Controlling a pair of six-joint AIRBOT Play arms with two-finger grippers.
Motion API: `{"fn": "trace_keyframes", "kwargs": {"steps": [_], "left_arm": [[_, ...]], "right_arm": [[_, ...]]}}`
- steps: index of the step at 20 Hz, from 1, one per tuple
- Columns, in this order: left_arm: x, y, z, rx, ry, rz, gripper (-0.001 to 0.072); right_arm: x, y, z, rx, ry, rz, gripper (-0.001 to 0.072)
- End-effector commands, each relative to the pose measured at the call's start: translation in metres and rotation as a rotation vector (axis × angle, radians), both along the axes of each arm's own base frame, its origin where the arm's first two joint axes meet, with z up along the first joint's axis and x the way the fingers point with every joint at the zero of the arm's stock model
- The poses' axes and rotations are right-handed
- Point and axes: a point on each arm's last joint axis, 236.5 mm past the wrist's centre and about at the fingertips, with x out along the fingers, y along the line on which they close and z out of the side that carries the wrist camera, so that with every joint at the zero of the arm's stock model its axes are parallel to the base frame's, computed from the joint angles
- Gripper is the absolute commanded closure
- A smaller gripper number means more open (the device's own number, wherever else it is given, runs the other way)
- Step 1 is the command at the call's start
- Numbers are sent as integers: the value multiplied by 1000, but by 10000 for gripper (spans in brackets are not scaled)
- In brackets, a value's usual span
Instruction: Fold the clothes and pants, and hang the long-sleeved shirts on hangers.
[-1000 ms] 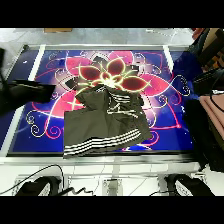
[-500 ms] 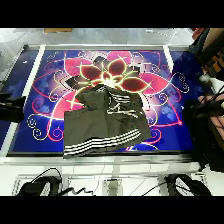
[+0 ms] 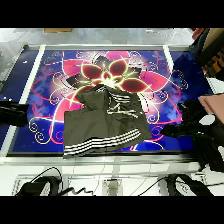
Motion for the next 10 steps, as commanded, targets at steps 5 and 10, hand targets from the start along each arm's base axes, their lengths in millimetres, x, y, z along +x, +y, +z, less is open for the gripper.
{"fn": "trace_keyframes", "kwargs": {"steps": [5,10], "left_arm": [[0,-3,-2,-11,9,-7,383],[3,-3,-5,-12,21,-7,383]], "right_arm": [[-6,28,-42,184,195,-61,264],[5,35,-61,232,163,-27,263]]}}
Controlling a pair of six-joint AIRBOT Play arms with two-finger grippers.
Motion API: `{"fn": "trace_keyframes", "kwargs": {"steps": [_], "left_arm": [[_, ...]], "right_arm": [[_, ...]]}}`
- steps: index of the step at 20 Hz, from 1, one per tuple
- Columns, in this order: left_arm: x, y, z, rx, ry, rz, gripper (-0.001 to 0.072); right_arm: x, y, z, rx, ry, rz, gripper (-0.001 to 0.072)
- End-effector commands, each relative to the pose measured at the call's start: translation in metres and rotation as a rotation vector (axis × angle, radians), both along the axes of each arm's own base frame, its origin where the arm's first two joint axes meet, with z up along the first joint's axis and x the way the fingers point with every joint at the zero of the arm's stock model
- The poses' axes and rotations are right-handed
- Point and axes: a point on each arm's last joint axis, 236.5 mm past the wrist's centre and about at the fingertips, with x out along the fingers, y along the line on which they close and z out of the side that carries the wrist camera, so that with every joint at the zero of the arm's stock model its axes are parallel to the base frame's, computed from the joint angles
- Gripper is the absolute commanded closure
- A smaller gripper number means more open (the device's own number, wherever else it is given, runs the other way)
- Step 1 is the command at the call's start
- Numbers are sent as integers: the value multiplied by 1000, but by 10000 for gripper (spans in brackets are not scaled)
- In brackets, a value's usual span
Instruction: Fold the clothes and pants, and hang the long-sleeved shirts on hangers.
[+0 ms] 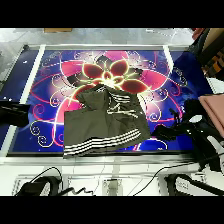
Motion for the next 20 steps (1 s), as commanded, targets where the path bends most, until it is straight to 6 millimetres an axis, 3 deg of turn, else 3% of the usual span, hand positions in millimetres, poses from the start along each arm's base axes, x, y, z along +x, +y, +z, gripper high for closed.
{"fn": "trace_keyframes", "kwargs": {"steps": [1,5,8,11,14,15,17,19,20], "left_arm": [[4,0,-5,-1,19,1,383],[20,1,-28,-61,102,47,383],[33,1,-57,-131,214,112,383],[29,0,-114,-125,450,121,385],[16,6,-182,-108,694,137,390],[9,9,-207,-108,775,136,446],[-10,7,-248,-173,920,130,446],[-25,-9,-271,-314,1002,102,446],[-30,-18,-277,-406,1021,97,446]], "right_arm": [[8,7,-13,49,-18,8,263],[16,21,-12,124,-70,32,264],[18,25,-9,151,-93,47,264],[12,29,-6,171,-100,89,271],[10,33,-1,196,-99,95,334],[6,35,1,211,-88,108,335],[-1,40,5,238,-69,129,346],[-3,45,5,237,-73,154,489],[-3,48,4,230,-78,169,520]]}}
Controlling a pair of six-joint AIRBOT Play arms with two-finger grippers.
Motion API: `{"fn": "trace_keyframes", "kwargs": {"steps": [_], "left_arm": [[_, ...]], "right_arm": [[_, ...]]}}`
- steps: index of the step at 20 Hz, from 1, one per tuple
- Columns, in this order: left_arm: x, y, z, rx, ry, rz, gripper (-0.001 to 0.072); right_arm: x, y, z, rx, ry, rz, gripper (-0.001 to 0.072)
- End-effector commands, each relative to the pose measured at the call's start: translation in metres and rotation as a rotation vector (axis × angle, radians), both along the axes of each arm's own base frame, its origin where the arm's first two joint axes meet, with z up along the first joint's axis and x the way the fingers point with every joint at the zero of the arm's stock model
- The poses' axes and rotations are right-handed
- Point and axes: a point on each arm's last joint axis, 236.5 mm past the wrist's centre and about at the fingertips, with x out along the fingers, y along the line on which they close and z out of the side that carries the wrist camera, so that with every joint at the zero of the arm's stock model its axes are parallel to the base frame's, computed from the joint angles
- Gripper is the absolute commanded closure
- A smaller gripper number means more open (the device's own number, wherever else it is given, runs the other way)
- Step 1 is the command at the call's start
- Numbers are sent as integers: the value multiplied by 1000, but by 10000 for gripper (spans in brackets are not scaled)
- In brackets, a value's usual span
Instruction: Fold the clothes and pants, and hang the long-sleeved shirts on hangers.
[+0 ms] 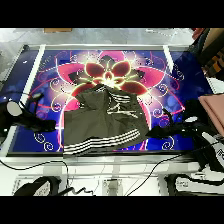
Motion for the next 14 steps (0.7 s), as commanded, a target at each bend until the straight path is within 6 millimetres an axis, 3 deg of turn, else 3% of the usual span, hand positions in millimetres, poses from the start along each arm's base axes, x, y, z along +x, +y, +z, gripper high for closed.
{"fn": "trace_keyframes", "kwargs": {"steps": [1,2,3,4,6,7,8,10,14], "left_arm": [[-28,-31,-34,-269,128,59,446],[-34,-35,-38,-316,140,76,446],[-43,-36,-44,-344,160,90,439],[-54,-35,-50,-352,187,87,381],[-71,-28,-61,-345,229,107,123],[-78,-22,-66,-331,248,117,45],[-84,-14,-70,-309,264,124,17],[-92,0,-75,-267,284,134,19],[-95,3,-78,-268,276,104,85]], "right_arm": [[-4,12,1,8,-10,46,522],[-4,15,0,-1,-16,57,557],[-4,18,-2,-9,-22,68,652],[-4,21,-3,-15,-27,79,687],[-5,26,-4,-24,-35,95,687],[-5,26,-4,-22,-37,98,687],[-5,26,-4,-23,-39,100,687],[-5,26,-4,-23,-40,100,687],[-5,26,-4,-24,-40,100,687]]}}
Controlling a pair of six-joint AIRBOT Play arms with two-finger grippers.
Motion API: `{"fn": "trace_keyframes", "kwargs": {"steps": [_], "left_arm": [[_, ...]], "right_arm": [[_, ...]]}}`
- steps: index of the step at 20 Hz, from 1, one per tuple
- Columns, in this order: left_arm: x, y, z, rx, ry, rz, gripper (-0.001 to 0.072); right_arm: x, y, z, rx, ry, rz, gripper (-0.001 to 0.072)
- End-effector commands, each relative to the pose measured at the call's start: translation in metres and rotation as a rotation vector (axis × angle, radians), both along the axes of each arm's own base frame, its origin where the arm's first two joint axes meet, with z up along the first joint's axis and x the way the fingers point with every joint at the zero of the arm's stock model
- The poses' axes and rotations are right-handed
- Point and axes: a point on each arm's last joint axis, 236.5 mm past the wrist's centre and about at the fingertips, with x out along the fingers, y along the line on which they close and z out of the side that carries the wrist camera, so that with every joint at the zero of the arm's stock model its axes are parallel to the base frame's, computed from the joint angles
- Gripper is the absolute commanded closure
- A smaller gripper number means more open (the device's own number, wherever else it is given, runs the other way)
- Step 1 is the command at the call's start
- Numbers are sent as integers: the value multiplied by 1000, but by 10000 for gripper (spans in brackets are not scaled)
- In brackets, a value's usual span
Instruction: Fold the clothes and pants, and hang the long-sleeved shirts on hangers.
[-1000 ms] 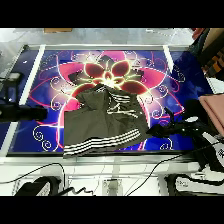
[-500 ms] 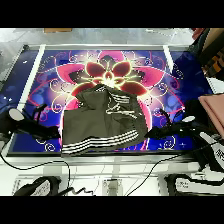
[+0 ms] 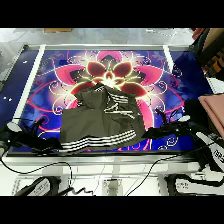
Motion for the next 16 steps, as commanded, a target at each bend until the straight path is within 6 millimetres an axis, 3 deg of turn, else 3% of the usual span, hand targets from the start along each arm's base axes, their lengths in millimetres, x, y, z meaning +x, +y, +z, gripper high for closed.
{"fn": "trace_keyframes", "kwargs": {"steps": [1,4,7,10,16], "left_arm": [[-10,4,-7,5,10,-24,85],[-16,1,-19,6,1,-25,104],[-7,-8,-21,-28,-46,-6,115],[7,-17,-17,-68,-98,22,116],[12,-28,-13,-118,-151,-18,160]], "right_arm": [[0,1,0,-1,-2,2,687],[0,1,0,-1,-2,2,687],[0,1,0,-1,-3,2,687],[0,1,0,-2,-3,2,687],[0,0,0,-2,-3,2,687]]}}
